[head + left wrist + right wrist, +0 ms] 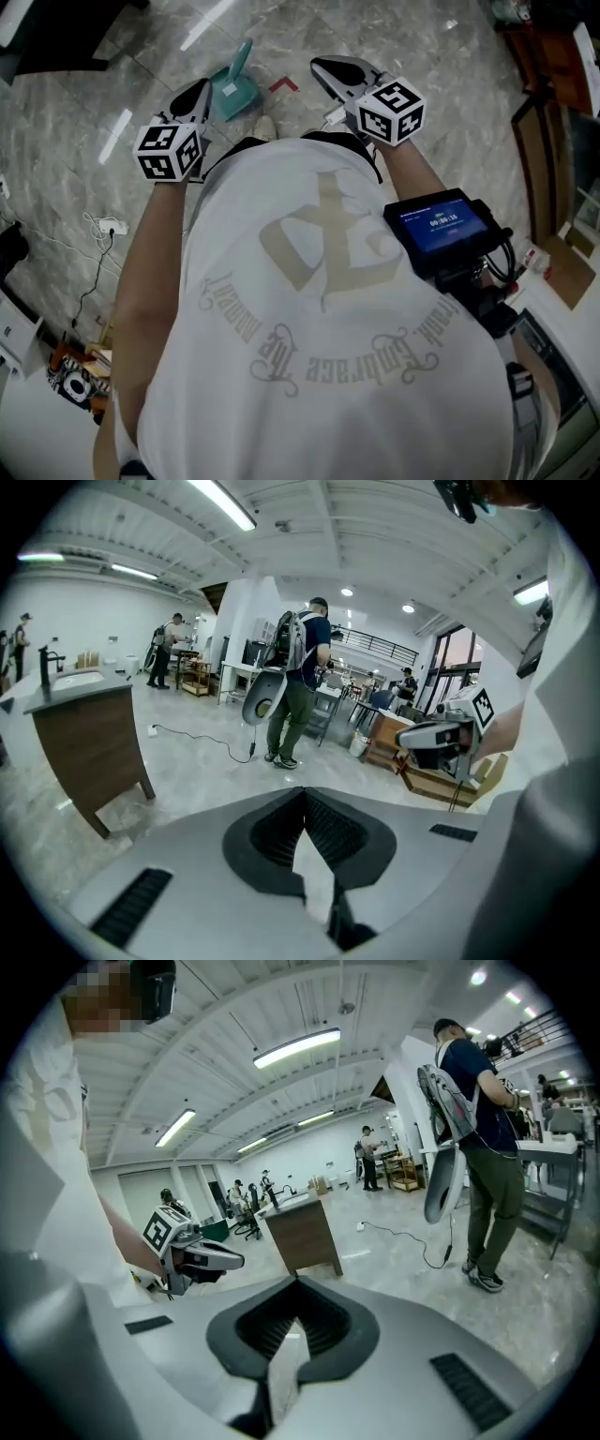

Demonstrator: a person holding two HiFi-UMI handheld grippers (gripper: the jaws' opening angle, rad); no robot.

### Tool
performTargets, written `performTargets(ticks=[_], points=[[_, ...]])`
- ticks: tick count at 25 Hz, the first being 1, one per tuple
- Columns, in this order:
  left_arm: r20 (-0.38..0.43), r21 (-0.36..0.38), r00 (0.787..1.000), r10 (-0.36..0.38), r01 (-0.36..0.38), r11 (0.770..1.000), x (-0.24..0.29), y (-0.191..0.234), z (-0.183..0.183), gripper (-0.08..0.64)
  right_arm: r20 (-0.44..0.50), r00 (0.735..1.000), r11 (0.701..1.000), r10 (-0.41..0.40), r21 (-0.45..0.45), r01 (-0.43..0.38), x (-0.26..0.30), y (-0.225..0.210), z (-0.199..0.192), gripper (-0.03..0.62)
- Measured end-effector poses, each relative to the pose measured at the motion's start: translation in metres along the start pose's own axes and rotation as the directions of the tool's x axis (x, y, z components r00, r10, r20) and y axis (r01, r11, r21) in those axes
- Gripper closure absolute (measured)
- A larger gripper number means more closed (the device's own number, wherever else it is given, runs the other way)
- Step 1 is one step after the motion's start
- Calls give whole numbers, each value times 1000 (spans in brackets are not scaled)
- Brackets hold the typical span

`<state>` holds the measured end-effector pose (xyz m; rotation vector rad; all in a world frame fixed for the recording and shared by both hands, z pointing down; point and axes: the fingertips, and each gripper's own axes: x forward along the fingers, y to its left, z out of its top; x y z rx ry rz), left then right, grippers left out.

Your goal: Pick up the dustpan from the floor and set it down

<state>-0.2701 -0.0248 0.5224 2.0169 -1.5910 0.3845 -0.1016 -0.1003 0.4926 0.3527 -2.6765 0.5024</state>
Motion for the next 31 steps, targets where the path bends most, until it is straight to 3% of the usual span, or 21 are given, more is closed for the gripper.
performTargets(ticks=[8, 31], points=[[16, 20, 1000, -23, 23, 1000, -16, -15, 0, 548, 0, 998, 993, 56, -105, -56, 9, 21, 17, 575], [5, 32, 999, -51, 51, 998, -8, 3, 11, 548, -20, 1000, 996, 23, -81, -25, 21, 19, 20, 575]])
